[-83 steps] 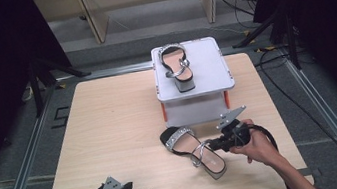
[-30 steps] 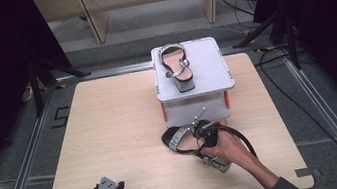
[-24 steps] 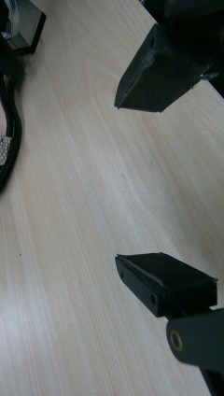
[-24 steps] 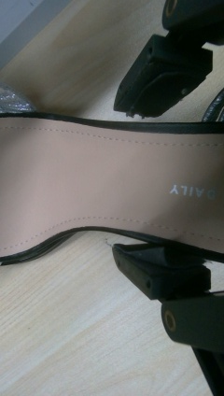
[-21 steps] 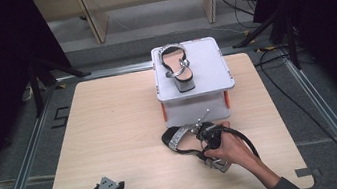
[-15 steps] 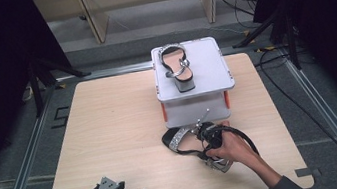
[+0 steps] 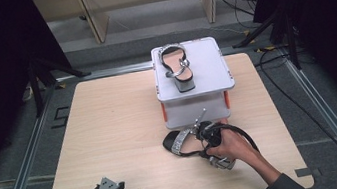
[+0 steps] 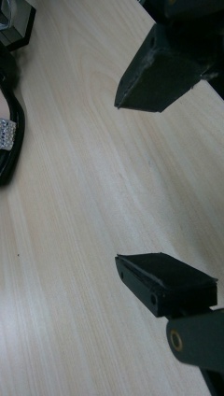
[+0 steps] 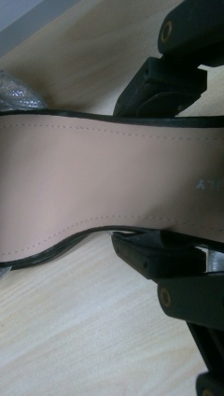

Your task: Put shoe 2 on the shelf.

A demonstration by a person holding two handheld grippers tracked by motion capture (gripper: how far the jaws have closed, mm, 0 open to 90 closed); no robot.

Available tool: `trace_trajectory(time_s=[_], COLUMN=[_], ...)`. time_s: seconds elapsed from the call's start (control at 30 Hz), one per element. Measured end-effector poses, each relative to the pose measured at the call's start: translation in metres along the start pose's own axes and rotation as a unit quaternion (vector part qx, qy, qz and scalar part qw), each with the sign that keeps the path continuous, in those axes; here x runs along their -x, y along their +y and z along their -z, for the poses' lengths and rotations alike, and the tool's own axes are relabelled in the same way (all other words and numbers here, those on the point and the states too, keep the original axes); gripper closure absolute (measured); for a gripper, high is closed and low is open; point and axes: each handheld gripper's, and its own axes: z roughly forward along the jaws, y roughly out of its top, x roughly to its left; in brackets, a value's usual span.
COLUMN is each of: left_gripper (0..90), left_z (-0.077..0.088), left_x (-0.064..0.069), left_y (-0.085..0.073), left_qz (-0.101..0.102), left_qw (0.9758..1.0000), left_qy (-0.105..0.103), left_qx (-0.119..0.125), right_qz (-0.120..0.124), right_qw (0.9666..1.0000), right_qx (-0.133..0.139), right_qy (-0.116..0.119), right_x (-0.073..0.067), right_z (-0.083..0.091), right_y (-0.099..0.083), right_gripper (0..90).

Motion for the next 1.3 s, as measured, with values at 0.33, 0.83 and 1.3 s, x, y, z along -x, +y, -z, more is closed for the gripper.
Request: trace_trajectory(time_s=[0.33, 0.83, 1.3], left_gripper=[19.5, 19.5, 19.5], left_z=[-0.001, 0.0, 0.0], left_x=[0.002, 0.0, -0.001], left_y=[0.0, 0.001, 0.0], left_qz=[0.007, 0.011, 0.015], left_qw=[0.9999, 0.9999, 0.9999], left_qy=[-0.006, -0.001, 0.003], left_qx=[0.006, 0.008, 0.005], right_qz=[0.011, -0.002, 0.019], right_qw=[0.9999, 0.9998, 0.9943], right_qx=[-0.007, 0.019, 0.09], right_qy=[0.002, 0.001, 0.054], right_x=[0.0, -0.001, -0.003], right_z=[-0.006, 0.017, 0.08], right_y=[0.0, -0.001, 0.022], right_gripper=[38.3, 42.3, 42.4])
